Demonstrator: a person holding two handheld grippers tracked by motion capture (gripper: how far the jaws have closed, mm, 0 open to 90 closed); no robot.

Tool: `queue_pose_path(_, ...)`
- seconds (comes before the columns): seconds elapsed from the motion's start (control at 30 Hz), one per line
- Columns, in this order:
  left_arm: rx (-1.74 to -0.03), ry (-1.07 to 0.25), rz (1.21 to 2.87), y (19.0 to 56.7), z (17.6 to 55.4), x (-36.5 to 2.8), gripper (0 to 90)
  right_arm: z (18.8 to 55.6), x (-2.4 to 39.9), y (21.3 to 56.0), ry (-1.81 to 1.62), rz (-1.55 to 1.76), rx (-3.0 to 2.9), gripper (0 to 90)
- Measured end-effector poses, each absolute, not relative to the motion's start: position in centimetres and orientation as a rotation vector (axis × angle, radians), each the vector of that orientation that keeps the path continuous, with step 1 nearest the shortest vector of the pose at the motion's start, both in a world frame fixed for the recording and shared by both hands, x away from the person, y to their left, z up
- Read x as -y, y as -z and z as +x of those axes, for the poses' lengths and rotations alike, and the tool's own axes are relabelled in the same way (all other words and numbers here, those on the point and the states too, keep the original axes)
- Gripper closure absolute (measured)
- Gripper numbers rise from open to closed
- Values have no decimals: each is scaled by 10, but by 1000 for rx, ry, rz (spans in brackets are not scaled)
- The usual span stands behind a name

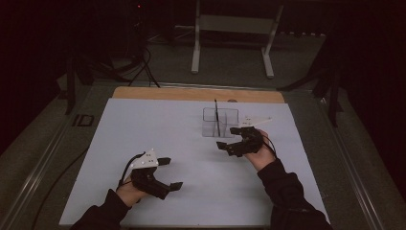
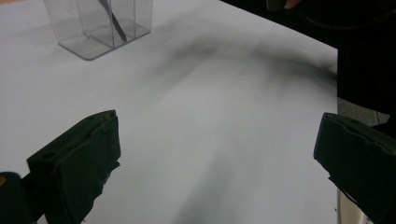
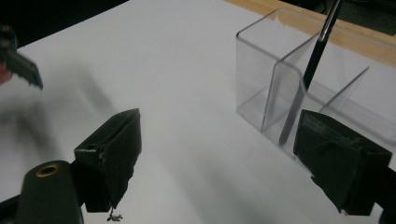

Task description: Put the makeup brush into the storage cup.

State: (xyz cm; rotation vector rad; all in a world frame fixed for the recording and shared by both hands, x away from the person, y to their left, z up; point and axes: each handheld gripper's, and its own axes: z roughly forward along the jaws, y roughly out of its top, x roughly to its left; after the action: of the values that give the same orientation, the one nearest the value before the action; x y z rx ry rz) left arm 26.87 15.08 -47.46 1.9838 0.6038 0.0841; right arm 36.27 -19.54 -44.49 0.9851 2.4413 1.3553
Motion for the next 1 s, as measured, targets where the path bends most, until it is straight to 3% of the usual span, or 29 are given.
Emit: queue_pose_path(1.0,-635,-120,2039,472,253,-202,19,291,244,483,-1321,980,-2495,143)
